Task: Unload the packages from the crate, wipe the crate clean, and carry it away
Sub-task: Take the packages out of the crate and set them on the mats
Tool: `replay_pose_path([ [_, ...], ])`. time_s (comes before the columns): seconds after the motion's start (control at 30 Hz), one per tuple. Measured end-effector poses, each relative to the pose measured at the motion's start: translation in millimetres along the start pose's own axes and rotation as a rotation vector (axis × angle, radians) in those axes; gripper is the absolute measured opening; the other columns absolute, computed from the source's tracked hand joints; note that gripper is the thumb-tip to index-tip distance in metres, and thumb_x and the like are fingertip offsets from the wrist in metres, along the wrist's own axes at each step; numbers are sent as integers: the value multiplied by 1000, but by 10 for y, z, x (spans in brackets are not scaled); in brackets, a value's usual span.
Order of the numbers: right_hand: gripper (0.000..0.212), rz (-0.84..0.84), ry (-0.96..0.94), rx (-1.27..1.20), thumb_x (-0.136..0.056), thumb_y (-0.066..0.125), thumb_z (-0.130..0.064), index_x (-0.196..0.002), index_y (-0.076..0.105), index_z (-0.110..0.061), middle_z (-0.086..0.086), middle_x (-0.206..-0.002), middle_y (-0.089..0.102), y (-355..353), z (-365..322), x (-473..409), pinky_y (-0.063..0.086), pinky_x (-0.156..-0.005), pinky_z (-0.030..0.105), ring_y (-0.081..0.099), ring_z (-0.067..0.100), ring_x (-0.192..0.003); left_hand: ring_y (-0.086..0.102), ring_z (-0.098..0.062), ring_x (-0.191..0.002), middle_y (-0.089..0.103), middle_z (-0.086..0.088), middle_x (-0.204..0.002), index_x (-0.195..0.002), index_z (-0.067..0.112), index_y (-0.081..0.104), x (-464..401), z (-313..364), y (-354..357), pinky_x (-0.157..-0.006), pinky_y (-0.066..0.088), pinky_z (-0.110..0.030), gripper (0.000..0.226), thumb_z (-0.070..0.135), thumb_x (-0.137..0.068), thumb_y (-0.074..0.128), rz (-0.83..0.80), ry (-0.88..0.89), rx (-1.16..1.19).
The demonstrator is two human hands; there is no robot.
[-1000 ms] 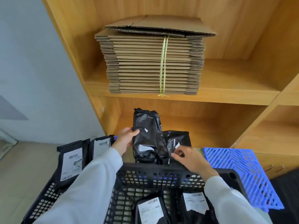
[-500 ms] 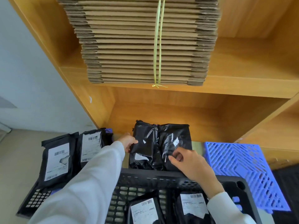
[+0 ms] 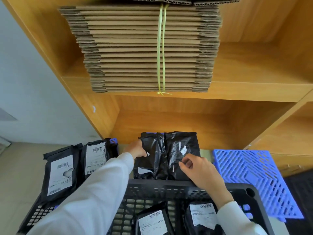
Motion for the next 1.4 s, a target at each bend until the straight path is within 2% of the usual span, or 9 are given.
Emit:
replay_pose_path([
  [0.1,19,3,-4,-2,-96,56,-50,-96,66,-34,-17,-85,67,-38,-53,26,57,-72,30,64,3,-81,64,-18,-103,67,1,-120,-126,23,60,195,7,-188,-83,52,-33,41,29,-89,76,98,94,119],
  [0.2,16,20,-18,-19,-99,55,-43,-101,67,-32,-16,-86,69,-101,-110,62,58,-69,32,65,5,-78,68,-15,-93,72,9,-100,-108,34,65,452,-38,-369,-92,54,-41,24,34,-86,75,169,169,279],
  [0.43,17,146,-99,-151,-100,61,-26,-115,68,-24,-14,-94,68,-364,-403,372,58,-79,26,64,1,-91,70,2,-76,76,12,-89,-105,30,69,1416,-62,-608,-87,58,-35,12,23,-96,68,258,422,495],
  [0.6,12,137,-133,-250,-101,60,-28,-107,70,-30,-17,-95,72,-341,-661,780,54,-80,17,64,-6,-91,73,-4,-81,76,13,-93,-103,29,71,2082,-181,-625,-82,58,-29,11,21,-97,67,324,549,589],
  [0.73,15,108,-122,-399,-102,57,-24,-106,72,-25,-14,-91,75,-151,-770,1145,55,-81,22,69,0,-87,74,-11,-83,77,8,-92,-103,23,71,2476,-346,-467,-74,59,-24,9,19,-99,63,329,585,699],
  [1.03,14,-113,53,-461,-103,55,-27,-105,69,-29,-11,-90,76,781,-449,1588,60,-75,29,71,3,-80,74,-20,-92,77,1,-98,-110,19,70,2516,-656,578,-84,60,-36,15,28,-103,59,80,401,725],
  [1.13,12,-209,138,-459,-103,56,-27,-108,66,-27,-8,-96,75,1117,-265,1625,58,-73,26,71,6,-85,72,-18,-97,75,2,-105,-112,22,67,2387,-780,968,-83,59,-32,15,28,-104,56,-13,317,640],
  [1.23,14,-304,232,-484,-102,57,-25,-114,62,-25,-1,-105,71,1445,-73,1615,55,-72,27,68,15,-94,70,-16,-97,70,1,-111,-115,22,64,2215,-952,1292,-86,59,-36,15,26,-103,56,-85,202,604],
  [1.4,24,-406,335,-504,-101,58,-28,-124,56,-23,1,-112,64,1893,146,1566,53,-88,36,62,17,-104,65,-19,-108,63,-1,-121,-127,21,56,2058,-1216,1686,-89,57,-34,25,28,-102,56,-178,-42,719],
])
Point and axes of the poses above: each hand's wrist, its own x-axis away from the middle knuckle, its own y-axis out of the palm, z = x × y, the point moved 10 cm from there along -x, towards the middle knuckle
